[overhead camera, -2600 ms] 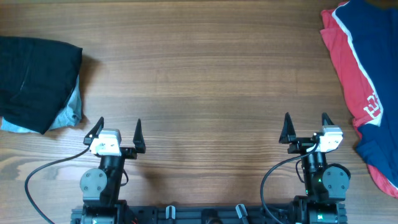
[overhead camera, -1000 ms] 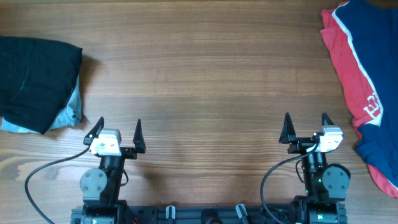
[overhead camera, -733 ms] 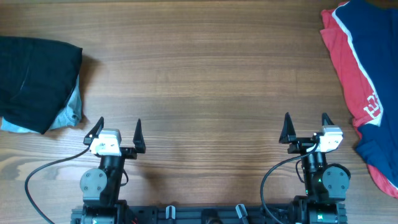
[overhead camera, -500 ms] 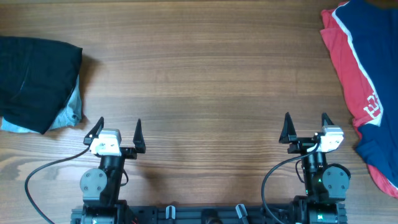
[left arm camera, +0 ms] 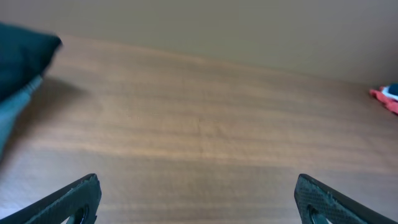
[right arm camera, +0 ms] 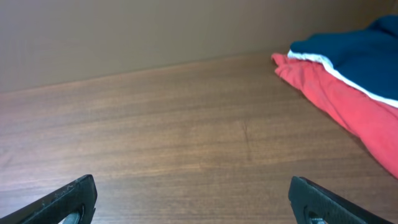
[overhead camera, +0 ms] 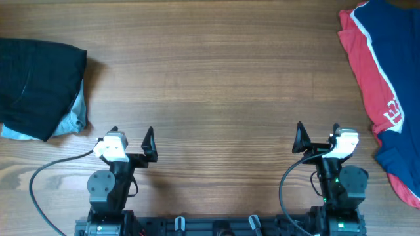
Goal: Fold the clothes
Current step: 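Reach the right gripper to the right clothes pile and grasp the teal polo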
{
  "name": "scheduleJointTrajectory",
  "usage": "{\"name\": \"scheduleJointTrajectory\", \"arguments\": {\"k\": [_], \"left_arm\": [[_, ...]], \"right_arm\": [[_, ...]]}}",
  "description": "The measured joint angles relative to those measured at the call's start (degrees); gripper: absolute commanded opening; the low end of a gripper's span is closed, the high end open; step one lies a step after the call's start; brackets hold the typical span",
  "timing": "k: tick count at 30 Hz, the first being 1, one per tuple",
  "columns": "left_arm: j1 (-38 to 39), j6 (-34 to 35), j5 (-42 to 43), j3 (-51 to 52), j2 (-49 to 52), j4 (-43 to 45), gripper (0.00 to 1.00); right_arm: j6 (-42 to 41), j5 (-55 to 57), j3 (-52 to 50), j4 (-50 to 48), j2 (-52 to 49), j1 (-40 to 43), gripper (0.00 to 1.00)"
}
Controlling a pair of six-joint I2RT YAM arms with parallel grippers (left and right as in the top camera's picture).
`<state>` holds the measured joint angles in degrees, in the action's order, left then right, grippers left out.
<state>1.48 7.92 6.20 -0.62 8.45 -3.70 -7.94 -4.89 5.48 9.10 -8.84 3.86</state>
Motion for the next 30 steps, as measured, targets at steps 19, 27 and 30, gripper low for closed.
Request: {"name": "scheduleJointTrajectory", "arguments": {"k": [19, 27, 30], "left_arm": [[0.0, 6.25, 8.26, -33.18, 33.07, -29.83, 1.0], [0.0, 6.71, 11.72, -35.01, 35.45, -28.85, 1.0], [0.0, 7.69, 11.76, -35.98, 37.29, -28.65, 0.99]], "right_arm": [[-1.44, -4.57, 37.09, 23.5, -40.7, 0.04, 1.0], [-10.71, 9.29, 41.94, 26.18, -51.78, 5.07, 1.0], [-11.45, 14.64, 46.86, 27.36, -58.69, 9.27, 1.0]]}}
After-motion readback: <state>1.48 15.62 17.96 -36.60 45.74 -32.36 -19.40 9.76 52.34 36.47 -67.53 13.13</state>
